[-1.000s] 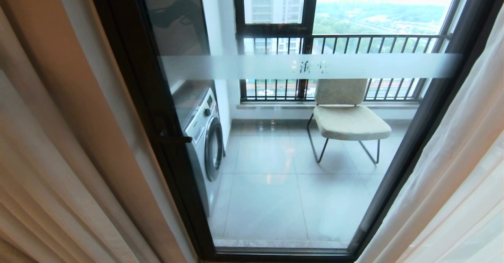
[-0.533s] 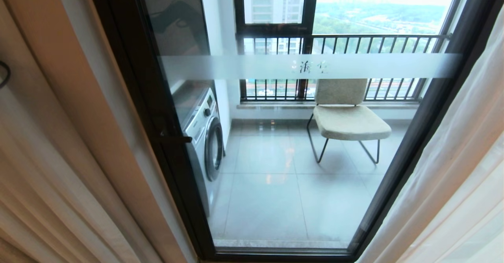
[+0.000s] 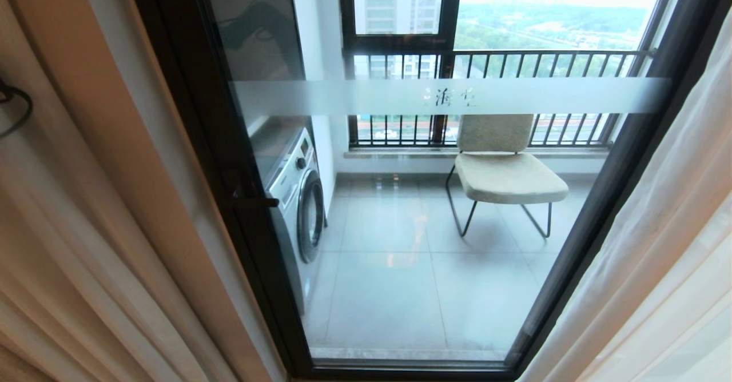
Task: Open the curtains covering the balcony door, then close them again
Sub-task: Close the inner curtains on both sides
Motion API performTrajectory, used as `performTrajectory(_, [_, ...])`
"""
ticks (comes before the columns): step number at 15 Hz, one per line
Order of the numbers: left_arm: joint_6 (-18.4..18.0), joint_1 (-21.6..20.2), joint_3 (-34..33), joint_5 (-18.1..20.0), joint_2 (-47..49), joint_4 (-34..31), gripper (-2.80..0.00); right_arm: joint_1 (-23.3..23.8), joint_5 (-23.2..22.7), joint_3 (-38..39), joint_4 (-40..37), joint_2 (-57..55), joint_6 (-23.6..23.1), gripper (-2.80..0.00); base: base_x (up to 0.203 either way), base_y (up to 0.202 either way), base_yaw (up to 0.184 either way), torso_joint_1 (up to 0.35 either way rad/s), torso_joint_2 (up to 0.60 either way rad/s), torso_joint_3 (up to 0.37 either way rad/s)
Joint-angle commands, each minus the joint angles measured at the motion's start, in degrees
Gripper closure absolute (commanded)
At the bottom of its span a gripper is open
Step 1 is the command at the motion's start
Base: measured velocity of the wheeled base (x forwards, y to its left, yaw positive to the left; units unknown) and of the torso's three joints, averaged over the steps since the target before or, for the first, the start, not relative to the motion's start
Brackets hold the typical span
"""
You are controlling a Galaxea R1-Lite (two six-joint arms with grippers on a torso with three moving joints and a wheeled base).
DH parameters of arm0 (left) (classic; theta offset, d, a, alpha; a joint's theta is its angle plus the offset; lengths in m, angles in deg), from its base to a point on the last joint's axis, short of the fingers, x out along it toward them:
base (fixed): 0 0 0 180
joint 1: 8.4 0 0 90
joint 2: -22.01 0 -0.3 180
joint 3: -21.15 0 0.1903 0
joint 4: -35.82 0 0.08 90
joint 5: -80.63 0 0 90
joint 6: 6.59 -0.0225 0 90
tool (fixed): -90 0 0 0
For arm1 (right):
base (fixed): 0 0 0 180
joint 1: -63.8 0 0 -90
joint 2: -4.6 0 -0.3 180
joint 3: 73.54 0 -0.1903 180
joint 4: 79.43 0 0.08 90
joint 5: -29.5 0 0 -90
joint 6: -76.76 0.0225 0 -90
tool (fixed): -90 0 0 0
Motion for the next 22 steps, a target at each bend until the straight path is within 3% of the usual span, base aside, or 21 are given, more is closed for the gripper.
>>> performTrajectory(1, [0.06,0.39,-0.10,0.04,-1.09,0.17,0.00,-0.05,-0.01,0.05,0.04,-0.07,-0.04,0.00,0.000,0.000,0.000,0.000,0.00,0.000])
performTrajectory(6, [0.35,1.33,-2.02,1.27,-4.76,0.02,0.00,-0.05,-0.01,0.01,-0.05,-0.07,-0.04,0.00,0.000,0.000,0.000,0.000,0.00,0.000])
performTrajectory(13, [1.30,5.61,-11.04,2.24,-14.16,-0.25,0.00,-0.05,-0.01,0.05,-0.04,-0.07,-0.04,0.00,0.000,0.000,0.000,0.000,0.00,0.000])
performTrajectory(22, [2.50,21.28,-19.65,2.24,-24.24,-0.27,0.00,-0.05,-0.01,-0.03,0.04,-0.07,-0.04,0.00,0.000,0.000,0.000,0.000,0.00,0.000])
